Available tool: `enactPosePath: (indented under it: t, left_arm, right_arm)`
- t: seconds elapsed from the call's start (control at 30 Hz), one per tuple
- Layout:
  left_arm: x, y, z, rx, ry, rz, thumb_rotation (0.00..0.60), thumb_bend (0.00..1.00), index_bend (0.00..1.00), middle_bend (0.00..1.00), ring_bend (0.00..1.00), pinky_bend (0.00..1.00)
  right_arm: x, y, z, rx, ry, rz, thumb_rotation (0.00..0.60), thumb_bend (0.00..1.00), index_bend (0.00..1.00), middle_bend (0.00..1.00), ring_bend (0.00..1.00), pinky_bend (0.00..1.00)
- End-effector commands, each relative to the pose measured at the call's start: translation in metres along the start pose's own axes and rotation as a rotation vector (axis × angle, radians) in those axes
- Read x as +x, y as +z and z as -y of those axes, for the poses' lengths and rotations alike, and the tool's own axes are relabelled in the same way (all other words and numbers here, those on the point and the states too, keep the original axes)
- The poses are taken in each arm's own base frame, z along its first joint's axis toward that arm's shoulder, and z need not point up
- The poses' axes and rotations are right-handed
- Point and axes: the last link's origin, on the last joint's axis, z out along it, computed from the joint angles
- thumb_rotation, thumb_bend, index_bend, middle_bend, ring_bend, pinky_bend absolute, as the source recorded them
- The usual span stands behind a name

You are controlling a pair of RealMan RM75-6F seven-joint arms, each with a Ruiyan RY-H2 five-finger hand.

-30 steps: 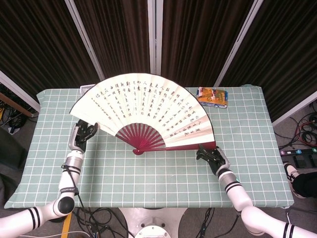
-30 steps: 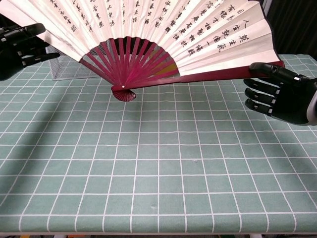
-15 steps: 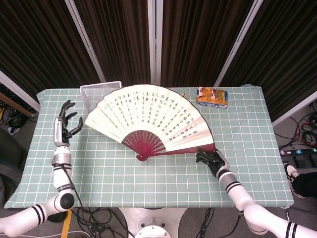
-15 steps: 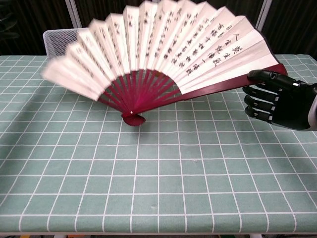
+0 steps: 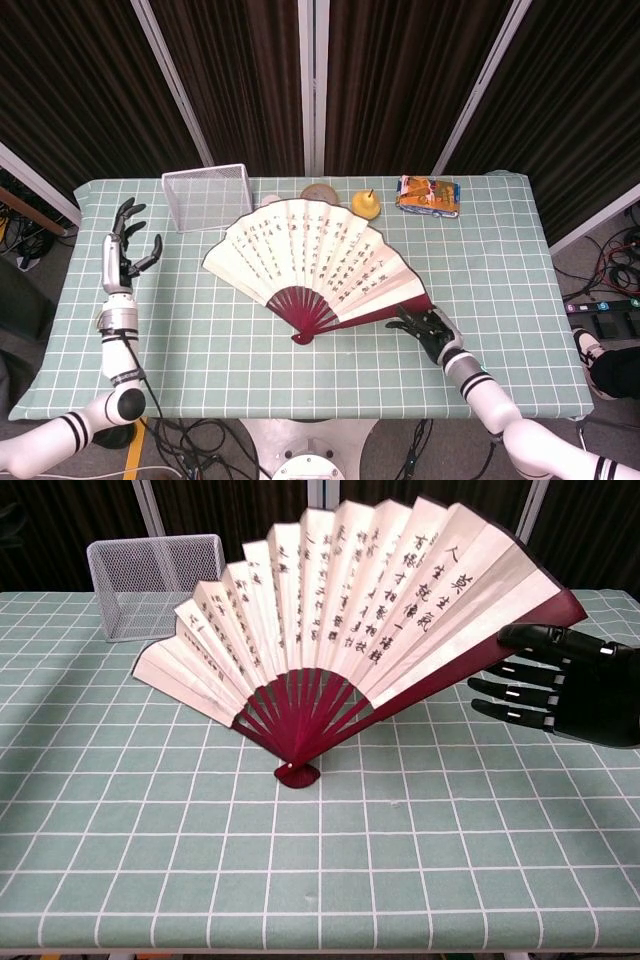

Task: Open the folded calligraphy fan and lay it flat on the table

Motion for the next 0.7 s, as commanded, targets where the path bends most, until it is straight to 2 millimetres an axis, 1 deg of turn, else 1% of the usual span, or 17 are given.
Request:
enactPosePath:
  t: [0.03, 0.1, 0.17, 0.2, 0.3, 0.43, 0.5, 0.6, 0.7]
  left_arm:
    - [0.000, -0.001, 0.000, -0.001, 0.003, 0.006, 0.600, 0.39, 0.23, 0.06, 0.02, 0.20]
    - [-0.001, -0.001, 0.000, -0.005, 0.009, 0.010, 0.600, 0.39, 0.23, 0.06, 0.02, 0.20]
    - [-0.002, -0.002, -0.001, -0.009, 0.012, 0.016, 0.600, 0.39, 0.23, 0.06, 0.02, 0.20]
    - [-0.002, -0.002, -0.001, -0.013, 0.016, 0.016, 0.600, 0.39, 0.23, 0.06, 0.02, 0.20]
    - [-0.002, -0.004, -0.001, -0.024, 0.027, 0.024, 0.600, 0.39, 0.23, 0.06, 0.02, 0.20]
    - [0.001, -0.003, -0.003, -0.048, 0.070, 0.035, 0.600, 0.39, 0.23, 0.06, 0.02, 0.20]
    - [0.004, -0.002, -0.004, -0.066, 0.120, 0.046, 0.600, 0.38, 0.23, 0.06, 0.02, 0.20]
    - [0.007, -0.002, -0.005, -0.089, 0.194, 0.064, 0.600, 0.37, 0.23, 0.06, 0.02, 0.19]
    - [0.010, -0.003, -0.007, -0.092, 0.222, 0.082, 0.600, 0.33, 0.23, 0.06, 0.02, 0.19]
  right_arm:
    - [0.006, -0.016, -0.001, -0.024, -0.061, 0.046, 0.600, 0.27, 0.00, 0.00, 0.00, 0.02]
    - [0.011, -0.021, 0.000, -0.023, -0.073, 0.055, 0.600, 0.16, 0.00, 0.00, 0.00, 0.00]
    - [0.016, -0.026, 0.000, -0.019, -0.069, 0.055, 0.600, 0.09, 0.00, 0.00, 0.00, 0.00]
    - [0.018, -0.028, 0.000, -0.014, -0.065, 0.052, 0.600, 0.08, 0.00, 0.00, 0.00, 0.00]
    - [0.026, -0.035, 0.001, 0.011, -0.047, 0.034, 0.600, 0.04, 0.00, 0.00, 0.00, 0.00]
    - [0.040, -0.046, 0.005, 0.050, -0.022, -0.014, 0.600, 0.03, 0.00, 0.00, 0.00, 0.00]
    - [0.049, -0.053, 0.007, 0.062, -0.036, -0.042, 0.600, 0.03, 0.00, 0.00, 0.00, 0.00]
    - [0.062, -0.063, 0.010, 0.062, -0.105, -0.083, 0.600, 0.01, 0.00, 0.00, 0.00, 0.00]
    - [0.076, -0.071, 0.014, 0.087, -0.236, -0.137, 0.600, 0.00, 0.00, 0.00, 0.00, 0.00]
